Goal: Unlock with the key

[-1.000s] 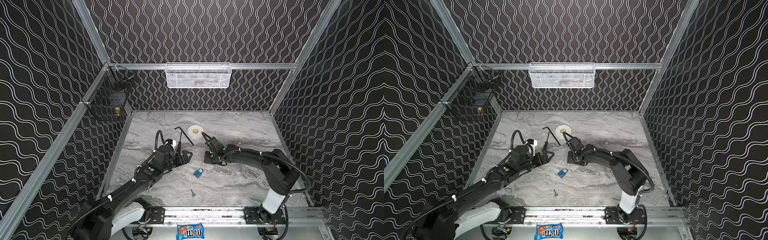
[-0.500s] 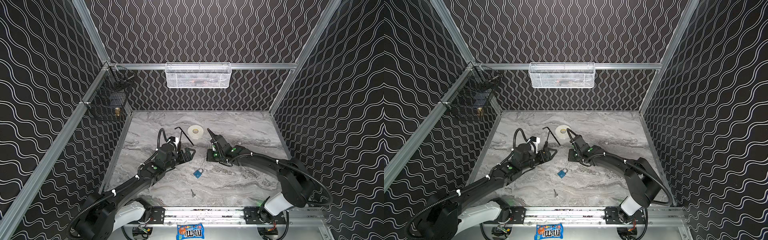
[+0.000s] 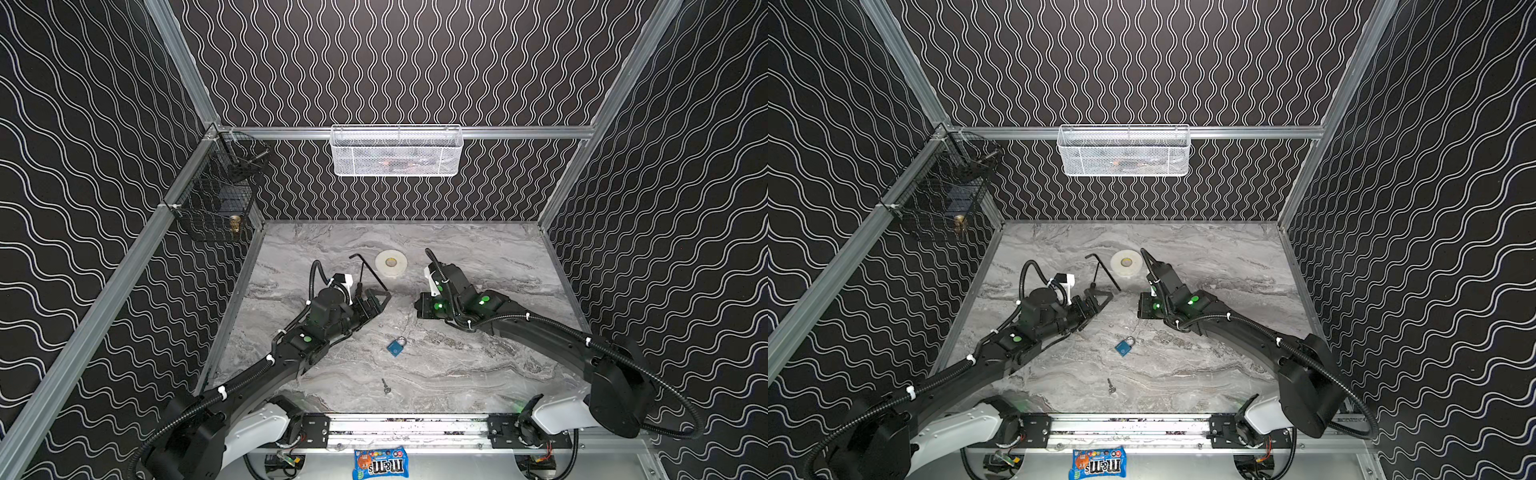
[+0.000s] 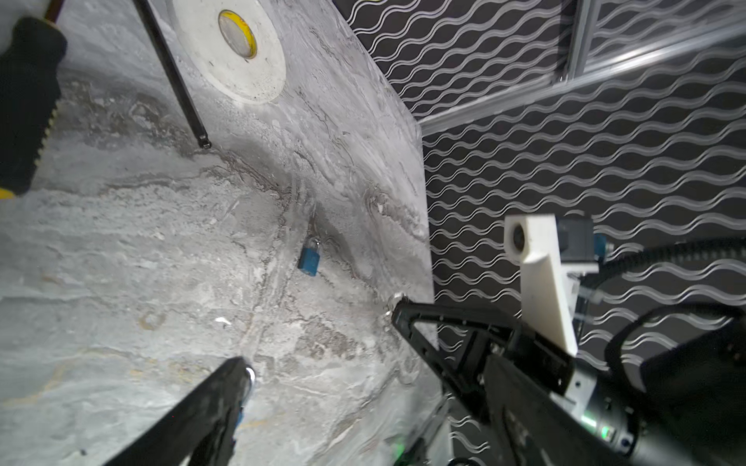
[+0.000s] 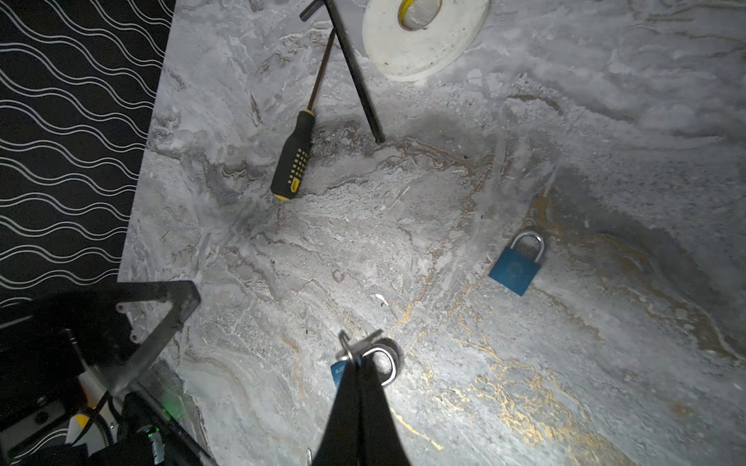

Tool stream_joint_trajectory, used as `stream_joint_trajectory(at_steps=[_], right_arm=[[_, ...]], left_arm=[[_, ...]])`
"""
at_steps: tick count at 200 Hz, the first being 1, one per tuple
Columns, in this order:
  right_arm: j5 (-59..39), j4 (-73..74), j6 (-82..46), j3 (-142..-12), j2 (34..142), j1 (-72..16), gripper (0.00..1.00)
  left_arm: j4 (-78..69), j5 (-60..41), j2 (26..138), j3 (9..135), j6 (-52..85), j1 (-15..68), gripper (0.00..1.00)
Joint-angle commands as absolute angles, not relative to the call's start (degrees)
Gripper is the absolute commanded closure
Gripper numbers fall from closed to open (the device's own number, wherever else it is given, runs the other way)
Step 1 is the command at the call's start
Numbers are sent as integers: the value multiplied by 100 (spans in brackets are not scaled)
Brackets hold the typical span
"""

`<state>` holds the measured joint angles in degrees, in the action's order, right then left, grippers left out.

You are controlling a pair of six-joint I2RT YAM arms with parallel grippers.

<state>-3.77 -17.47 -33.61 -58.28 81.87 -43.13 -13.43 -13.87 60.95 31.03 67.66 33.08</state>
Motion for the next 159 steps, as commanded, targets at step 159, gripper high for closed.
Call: stream_joint_trajectory(at_steps=[159], right_arm=[[-826, -2413, -3375, -6555, 8055, -4417, 100]], left_arm=[[-2469, -600, 5736, 2723, 1551, 3841, 29]])
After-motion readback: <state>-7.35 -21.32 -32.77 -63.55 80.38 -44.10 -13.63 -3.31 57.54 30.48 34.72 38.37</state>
